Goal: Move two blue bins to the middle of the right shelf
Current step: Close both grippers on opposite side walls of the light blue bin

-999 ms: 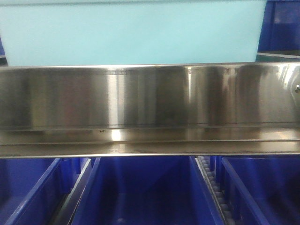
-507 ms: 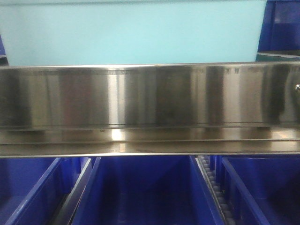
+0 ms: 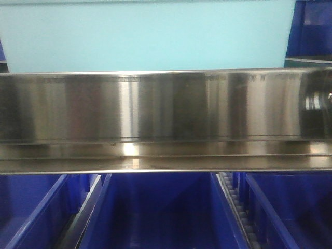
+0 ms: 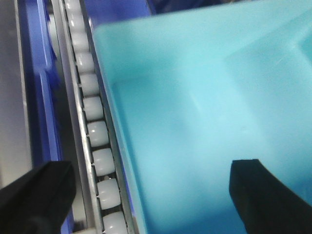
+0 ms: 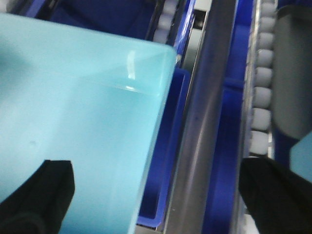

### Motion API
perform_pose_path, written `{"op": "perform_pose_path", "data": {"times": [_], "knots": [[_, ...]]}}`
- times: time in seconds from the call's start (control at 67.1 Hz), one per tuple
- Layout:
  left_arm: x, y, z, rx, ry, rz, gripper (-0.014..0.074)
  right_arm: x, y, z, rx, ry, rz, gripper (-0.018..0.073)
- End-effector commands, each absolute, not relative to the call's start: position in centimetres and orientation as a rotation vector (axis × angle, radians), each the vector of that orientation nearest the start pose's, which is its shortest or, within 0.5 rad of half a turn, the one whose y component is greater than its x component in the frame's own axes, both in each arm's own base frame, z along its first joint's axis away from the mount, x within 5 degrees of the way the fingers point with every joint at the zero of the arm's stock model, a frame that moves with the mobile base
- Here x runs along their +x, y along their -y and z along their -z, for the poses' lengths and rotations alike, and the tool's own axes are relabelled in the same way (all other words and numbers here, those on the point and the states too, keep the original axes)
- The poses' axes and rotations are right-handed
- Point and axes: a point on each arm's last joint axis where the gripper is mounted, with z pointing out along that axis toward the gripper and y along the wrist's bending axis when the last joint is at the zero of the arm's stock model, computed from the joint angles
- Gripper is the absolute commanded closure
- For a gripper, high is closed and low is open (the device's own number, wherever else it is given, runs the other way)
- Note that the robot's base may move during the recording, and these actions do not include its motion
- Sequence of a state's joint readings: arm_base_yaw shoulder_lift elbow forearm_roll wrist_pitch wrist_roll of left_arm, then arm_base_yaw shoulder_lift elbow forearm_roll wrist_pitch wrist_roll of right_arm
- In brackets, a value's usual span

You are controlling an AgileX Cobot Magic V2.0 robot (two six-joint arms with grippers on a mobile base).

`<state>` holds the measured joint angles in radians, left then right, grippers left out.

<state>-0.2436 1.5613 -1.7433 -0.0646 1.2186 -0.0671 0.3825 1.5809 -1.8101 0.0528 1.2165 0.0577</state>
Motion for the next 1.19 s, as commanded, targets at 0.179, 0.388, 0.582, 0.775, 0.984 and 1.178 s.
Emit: {"op": "perform_pose_path", "data": {"times": [0.179,0.388,0.582,0.775,0.984,1.178], "knots": [[34.9,9.6,-37.6,0.213,-2.652,0.202,0.006,33.6,-14.2,-39.3,-0.41,-2.57,-0.221,-0.001],[36.4,9.9,-35.2,0.217,-2.714,0.172,0.0069,35.6,-15.0,-36.0,-0.387,-2.661,-0.207,-0.0008],[36.9,10.0,-34.3,0.219,-2.737,0.162,0.0272,36.4,-15.3,-34.7,-0.388,-2.696,-0.198,0.0227],[37.0,10.0,-34.2,0.22,-2.739,0.158,0.0687,36.4,-15.3,-34.7,-0.388,-2.696,-0.198,0.0686],[37.0,9.9,-34.2,0.221,-2.739,0.153,0.0708,36.4,-15.3,-34.7,-0.38,-2.698,-0.2,0.0712],[36.6,9.8,-35.9,0.218,-2.686,0.163,0.0708,35.5,-15.0,-36.3,-0.373,-2.657,-0.212,0.0712]]}}
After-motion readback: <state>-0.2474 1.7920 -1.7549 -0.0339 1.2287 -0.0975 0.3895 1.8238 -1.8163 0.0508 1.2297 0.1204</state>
